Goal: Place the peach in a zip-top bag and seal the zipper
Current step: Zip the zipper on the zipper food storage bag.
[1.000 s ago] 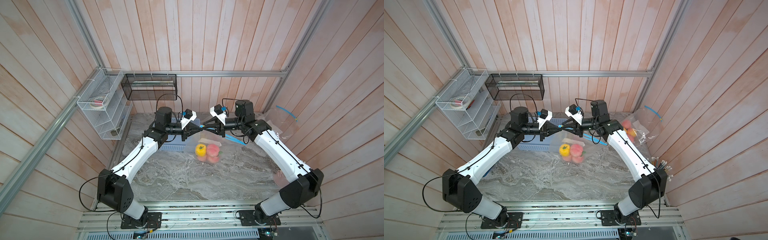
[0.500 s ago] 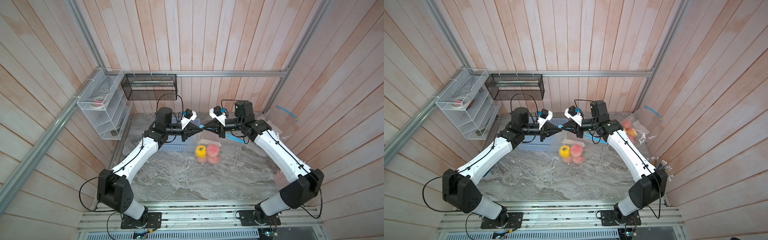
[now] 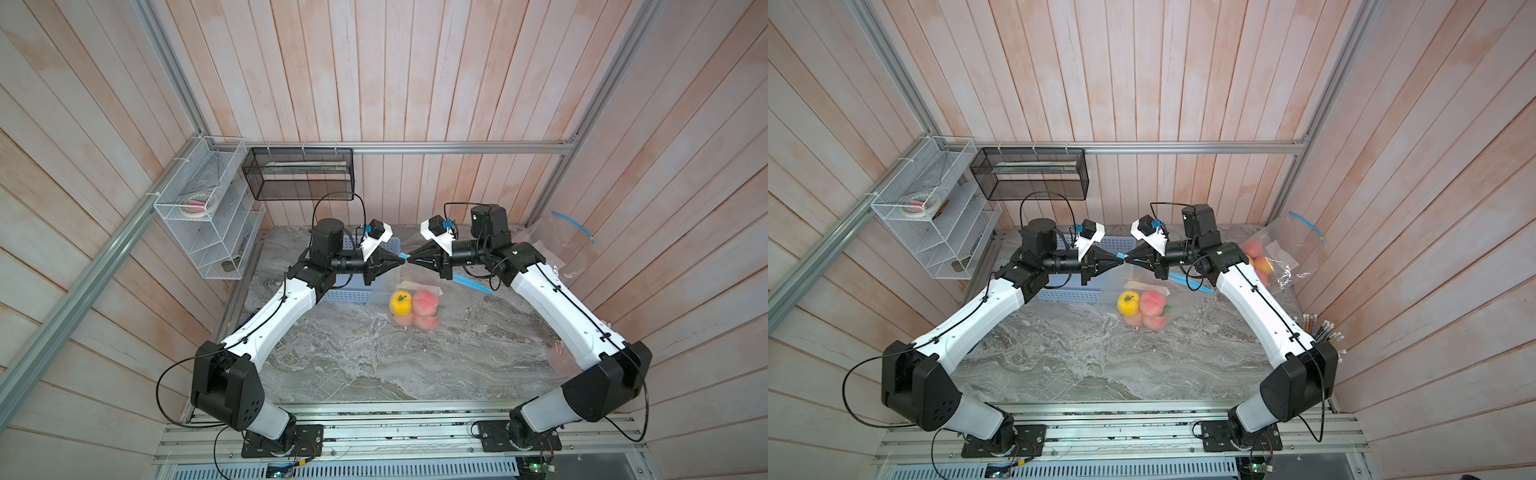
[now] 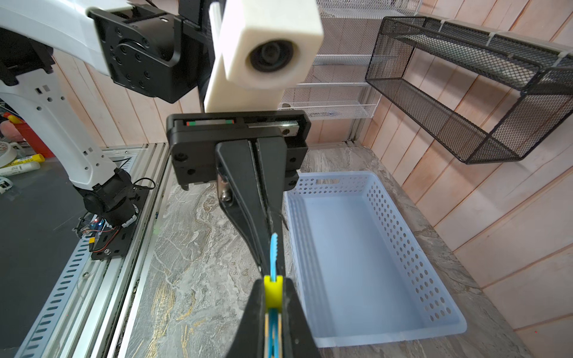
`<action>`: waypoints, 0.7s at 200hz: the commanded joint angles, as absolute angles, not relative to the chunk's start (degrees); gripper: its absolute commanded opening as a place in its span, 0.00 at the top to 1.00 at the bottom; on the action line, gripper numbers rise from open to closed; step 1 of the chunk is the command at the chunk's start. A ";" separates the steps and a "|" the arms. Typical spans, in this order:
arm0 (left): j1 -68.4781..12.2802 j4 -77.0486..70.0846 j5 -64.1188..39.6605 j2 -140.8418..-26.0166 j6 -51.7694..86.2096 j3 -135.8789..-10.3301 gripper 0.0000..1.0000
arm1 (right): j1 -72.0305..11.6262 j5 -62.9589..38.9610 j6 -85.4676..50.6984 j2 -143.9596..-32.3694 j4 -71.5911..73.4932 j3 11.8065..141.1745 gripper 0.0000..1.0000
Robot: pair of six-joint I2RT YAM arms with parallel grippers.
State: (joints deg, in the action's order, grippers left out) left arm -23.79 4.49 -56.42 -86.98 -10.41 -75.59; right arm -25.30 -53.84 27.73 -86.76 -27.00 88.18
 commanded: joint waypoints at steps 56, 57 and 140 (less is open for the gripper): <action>-20.92 1.45 -48.44 -82.28 -5.59 -72.95 1.00 | -21.60 -49.46 27.49 -81.80 -30.03 85.15 0.92; -20.88 1.47 -48.35 -82.19 -5.52 -72.95 1.00 | -21.61 -49.34 27.50 -81.68 -30.04 85.16 0.92; -20.04 6.06 -27.98 -77.79 -1.32 -73.30 1.00 | -19.71 -39.13 26.99 -78.25 -36.21 84.23 0.92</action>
